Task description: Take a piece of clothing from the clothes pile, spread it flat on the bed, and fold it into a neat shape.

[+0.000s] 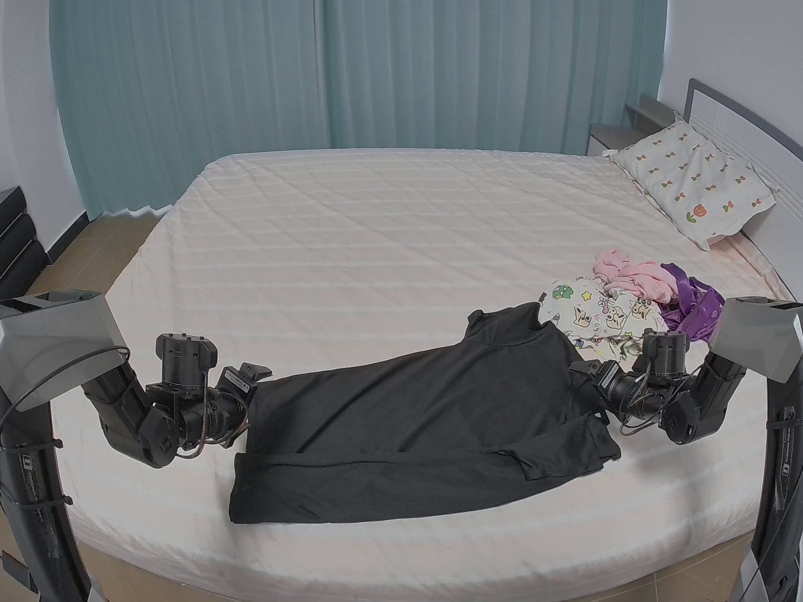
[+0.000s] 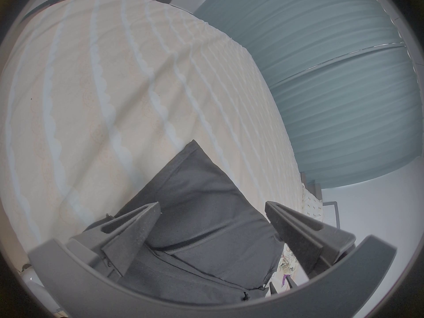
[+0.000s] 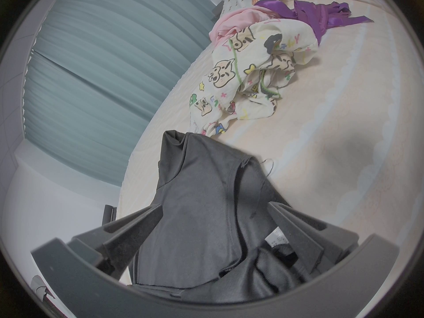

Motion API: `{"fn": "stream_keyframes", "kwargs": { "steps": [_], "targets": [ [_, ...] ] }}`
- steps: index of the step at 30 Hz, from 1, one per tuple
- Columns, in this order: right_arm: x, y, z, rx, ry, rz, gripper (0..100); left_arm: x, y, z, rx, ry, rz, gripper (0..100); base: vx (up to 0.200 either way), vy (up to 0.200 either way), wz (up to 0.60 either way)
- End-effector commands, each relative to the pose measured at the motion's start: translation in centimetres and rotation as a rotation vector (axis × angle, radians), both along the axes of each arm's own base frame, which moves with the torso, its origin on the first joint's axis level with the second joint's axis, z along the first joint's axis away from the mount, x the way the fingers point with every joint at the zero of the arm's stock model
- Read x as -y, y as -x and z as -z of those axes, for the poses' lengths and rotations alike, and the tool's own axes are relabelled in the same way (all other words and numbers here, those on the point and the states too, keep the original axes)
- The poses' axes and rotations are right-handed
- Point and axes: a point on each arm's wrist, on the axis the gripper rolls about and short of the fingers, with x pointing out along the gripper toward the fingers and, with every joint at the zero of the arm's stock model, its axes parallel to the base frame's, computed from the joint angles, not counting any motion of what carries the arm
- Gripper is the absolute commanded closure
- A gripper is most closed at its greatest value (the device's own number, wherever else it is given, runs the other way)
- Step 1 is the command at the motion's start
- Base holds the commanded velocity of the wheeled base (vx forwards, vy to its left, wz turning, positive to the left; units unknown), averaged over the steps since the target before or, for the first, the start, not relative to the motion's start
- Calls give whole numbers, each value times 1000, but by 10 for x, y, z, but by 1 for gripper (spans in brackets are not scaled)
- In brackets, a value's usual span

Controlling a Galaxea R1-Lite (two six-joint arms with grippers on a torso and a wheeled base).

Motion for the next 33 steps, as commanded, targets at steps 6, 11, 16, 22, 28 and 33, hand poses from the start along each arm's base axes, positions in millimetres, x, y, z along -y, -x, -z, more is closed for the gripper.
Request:
{"fn": "stream_keyframes", "kwargs": {
  "steps": [6, 11, 16, 22, 28, 33],
  "targets": [
    [-2, 0, -1, 2, 0, -5, 0, 0, 0, 2, -4, -7, 1, 0, 0, -167, 0],
    [-3, 1, 0, 0, 1, -7, 0, 0, 0, 2, -2, -8, 2, 0, 0, 0, 0],
    [-3, 1, 1, 7, 2, -7, 0, 0, -1, 1, 2, -5, 0, 0, 0, 0, 0],
    [-4, 2, 0, 10, 2, -10, 0, 0, -1, -2, 9, -3, -6, 0, 0, 0, 0],
    [-5, 3, 1, 5, 3, -14, 0, -2, -2, -2, 10, -7, -10, 0, 167, 0, 0],
    [-6, 4, 2, 1, 3, -17, 0, -9, -10, -3, 32, -10, -33, 0, 40, 0, 0]
  ]
}}
